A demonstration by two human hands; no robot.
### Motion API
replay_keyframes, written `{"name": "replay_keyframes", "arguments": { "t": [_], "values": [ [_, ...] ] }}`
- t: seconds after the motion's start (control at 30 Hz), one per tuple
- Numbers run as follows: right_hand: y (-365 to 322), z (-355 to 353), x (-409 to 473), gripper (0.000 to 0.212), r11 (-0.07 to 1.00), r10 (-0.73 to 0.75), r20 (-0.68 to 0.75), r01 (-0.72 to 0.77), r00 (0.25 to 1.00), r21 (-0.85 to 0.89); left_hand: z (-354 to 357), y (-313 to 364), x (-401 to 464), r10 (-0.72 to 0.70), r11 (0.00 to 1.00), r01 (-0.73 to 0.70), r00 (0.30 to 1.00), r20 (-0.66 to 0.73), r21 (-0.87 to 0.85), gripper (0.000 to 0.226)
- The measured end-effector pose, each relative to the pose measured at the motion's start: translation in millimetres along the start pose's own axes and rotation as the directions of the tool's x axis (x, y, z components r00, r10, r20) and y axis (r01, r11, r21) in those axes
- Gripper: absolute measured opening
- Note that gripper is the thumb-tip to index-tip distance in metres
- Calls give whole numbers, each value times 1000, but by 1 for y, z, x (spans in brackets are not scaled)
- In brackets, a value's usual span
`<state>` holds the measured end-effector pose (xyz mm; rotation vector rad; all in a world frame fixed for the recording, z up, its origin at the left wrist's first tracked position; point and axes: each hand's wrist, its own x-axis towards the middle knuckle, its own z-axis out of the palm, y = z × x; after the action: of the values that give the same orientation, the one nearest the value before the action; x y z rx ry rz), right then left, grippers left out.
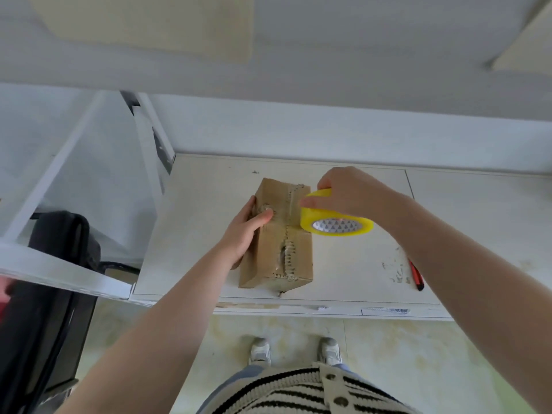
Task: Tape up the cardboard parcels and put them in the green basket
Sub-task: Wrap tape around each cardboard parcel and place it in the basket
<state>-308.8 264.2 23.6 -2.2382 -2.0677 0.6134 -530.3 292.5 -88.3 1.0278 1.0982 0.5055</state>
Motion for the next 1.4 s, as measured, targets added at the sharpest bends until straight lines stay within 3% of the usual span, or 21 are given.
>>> {"name": "replay_keyframes", "arguments": {
  "t": [0.1,0.3,0.6,0.8,0.87,0.93,1.0,1.07,1.13,1.17,1.3,1.4],
  "values": [
    [-9,-5,3,61,996,24,40,-21,999,-82,7,0,-6,10,1000,-10,1000,-4,16,57],
    [-1,3,11,64,960,125,107,-93,986,-263,2,0,-10,-35,999,36,999,-22,21,57],
    [43,55,22,62,968,228,263,-246,938,38,1,5,-7,-61,996,58,997,36,64,28],
    [49,58,29,61,968,219,307,-245,926,51,2,9,-7,-98,993,93,993,68,71,34],
    [50,56,30,61,968,224,318,-248,921,37,7,14,-3,-49,982,42,998,30,182,55],
    [51,55,31,61,968,232,314,-250,921,19,23,25,6,106,827,-32,989,-99,561,75],
    [52,55,30,60,968,240,302,-252,922,0,44,29,11,355,525,-115,930,-95,843,74],
    [53,57,29,61,967,242,306,-255,921,4,57,20,13,445,254,-126,895,0,959,68],
    [52,60,27,62,967,232,289,-251,929,31,58,8,15,433,74,-73,901,33,995,68],
    [51,61,26,62,969,220,275,-242,936,52,56,6,17,430,41,-61,902,38,997,68],
    [49,64,23,67,976,144,250,-179,958,124,49,8,18,425,80,-94,904,51,992,77],
    [60,63,11,52,920,48,182,-114,982,375,36,7,17,415,114,-107,908,51,988,81]
  ]
}}
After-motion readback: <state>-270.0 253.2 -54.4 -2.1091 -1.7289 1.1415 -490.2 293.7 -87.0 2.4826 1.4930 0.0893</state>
